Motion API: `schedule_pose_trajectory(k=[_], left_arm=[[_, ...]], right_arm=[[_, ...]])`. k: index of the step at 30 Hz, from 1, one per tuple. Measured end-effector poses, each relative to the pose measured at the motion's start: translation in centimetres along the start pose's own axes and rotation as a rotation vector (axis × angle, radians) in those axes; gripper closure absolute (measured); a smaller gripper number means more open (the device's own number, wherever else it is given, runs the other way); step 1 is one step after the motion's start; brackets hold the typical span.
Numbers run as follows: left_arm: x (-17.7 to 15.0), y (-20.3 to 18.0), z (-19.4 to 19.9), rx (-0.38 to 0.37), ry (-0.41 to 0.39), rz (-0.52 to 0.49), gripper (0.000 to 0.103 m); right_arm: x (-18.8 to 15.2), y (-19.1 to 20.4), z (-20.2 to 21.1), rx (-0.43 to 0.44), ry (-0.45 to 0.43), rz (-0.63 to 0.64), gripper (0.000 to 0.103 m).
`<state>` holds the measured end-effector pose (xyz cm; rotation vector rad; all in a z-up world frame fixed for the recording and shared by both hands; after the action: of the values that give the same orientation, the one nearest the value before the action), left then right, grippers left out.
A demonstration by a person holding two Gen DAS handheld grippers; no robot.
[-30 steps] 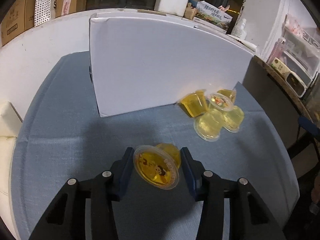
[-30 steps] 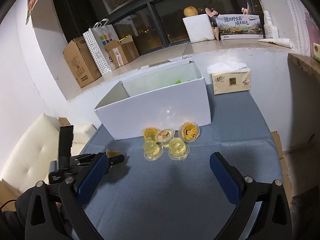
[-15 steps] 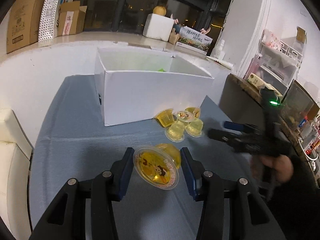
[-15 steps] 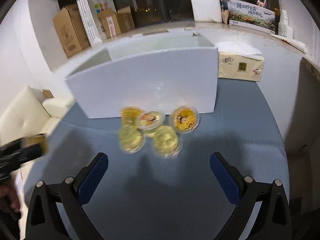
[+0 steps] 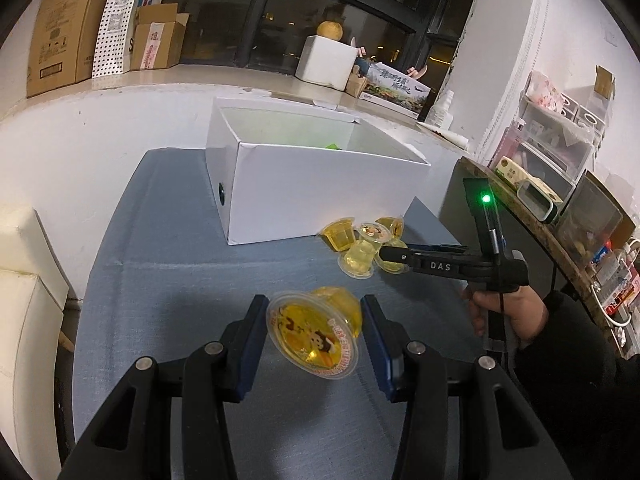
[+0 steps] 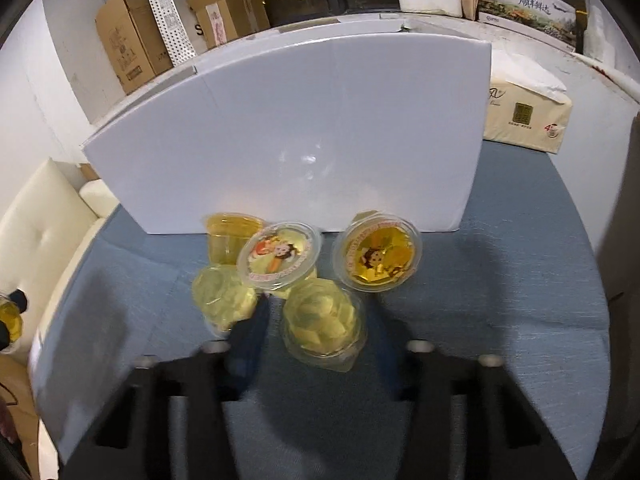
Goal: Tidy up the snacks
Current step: 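Grasp a clear yellow jelly cup with the right gripper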
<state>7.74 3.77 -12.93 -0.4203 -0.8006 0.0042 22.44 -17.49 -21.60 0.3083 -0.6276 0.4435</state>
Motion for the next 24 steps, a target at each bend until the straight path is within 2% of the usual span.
schedule_pose_trajectory(k=[3,14,19,24], left_arm=[[0.0,-0.1,-0.3,-0.004,0.007,-0.004,0.052],[0.7,-2.3,-1.2,-0.038,0.019,-0.036,0.052],[4.4,-4.1,-1.4,-0.062,-0.033,-0.079,0.052],[11.0,-5.5,-2.3,-0.061,-0.112,-0.134,0.052]], right_arm=[[-0.4,-0.2,1.1,0.006,-0.022,-0.006,0.066],[-1.5,0.8,6.3,0.019,-0.116,-0.019,0.067],[1.3,1.6,10.3,0.017,-0.209,0.032,0.067],[6.3,2.7,13.4,0.01,-0.301,0.1,0.067]])
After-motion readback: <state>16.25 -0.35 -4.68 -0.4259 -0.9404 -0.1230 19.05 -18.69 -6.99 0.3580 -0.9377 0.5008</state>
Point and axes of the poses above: each gripper's, at about its wrist camera, not at the fingertips, and z roughly against the way its jaws point, y to its left, x to its top, the point moved 8 cm from there along -z, roughly the way its jaws point, and after that the axes turned 6 degrees about z, right-handed, at the moved point
